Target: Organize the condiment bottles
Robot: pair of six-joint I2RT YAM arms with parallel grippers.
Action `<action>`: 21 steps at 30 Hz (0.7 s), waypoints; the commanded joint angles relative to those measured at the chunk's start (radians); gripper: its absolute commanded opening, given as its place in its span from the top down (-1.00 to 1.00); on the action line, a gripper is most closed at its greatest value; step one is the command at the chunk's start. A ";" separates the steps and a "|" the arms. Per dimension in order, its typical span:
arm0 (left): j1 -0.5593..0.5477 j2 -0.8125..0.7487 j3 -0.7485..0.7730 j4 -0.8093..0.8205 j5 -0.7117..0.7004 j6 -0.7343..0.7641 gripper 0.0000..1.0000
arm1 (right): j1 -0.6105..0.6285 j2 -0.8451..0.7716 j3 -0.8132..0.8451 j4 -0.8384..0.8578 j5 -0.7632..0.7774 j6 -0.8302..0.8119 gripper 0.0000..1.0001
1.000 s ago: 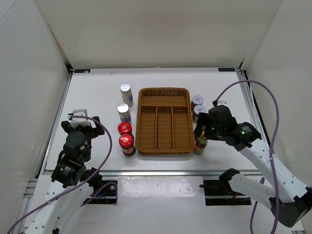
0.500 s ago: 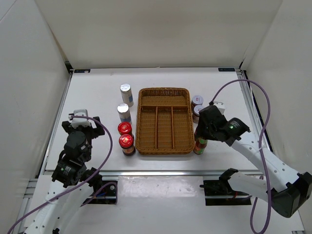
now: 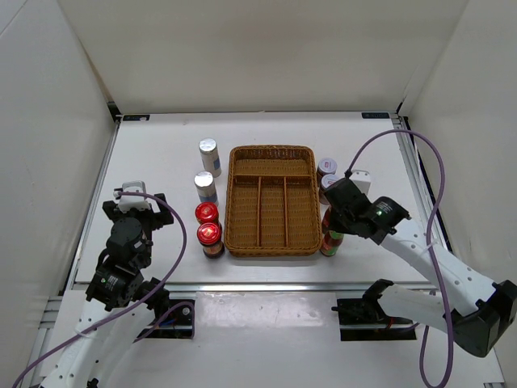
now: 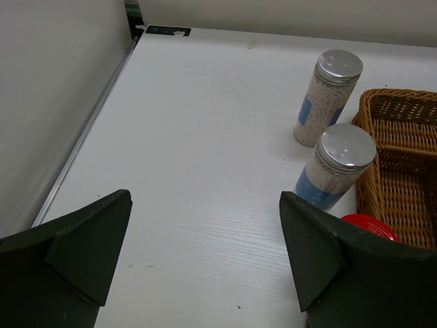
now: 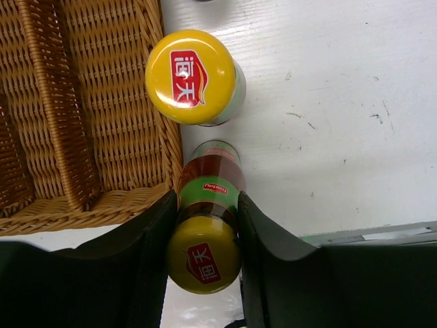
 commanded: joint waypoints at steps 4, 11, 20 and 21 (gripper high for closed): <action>-0.002 0.004 -0.002 0.009 -0.020 0.003 -1.00 | 0.017 0.007 0.070 -0.127 0.019 0.048 0.68; -0.002 0.004 -0.002 0.009 -0.020 0.003 -1.00 | 0.026 0.007 0.211 -0.240 0.037 0.020 0.96; -0.002 0.004 -0.002 0.009 -0.020 0.003 -1.00 | 0.045 0.037 0.403 -0.289 0.006 -0.030 1.00; -0.002 0.004 -0.002 0.009 -0.020 0.003 -1.00 | 0.045 0.037 0.425 -0.299 -0.003 -0.043 1.00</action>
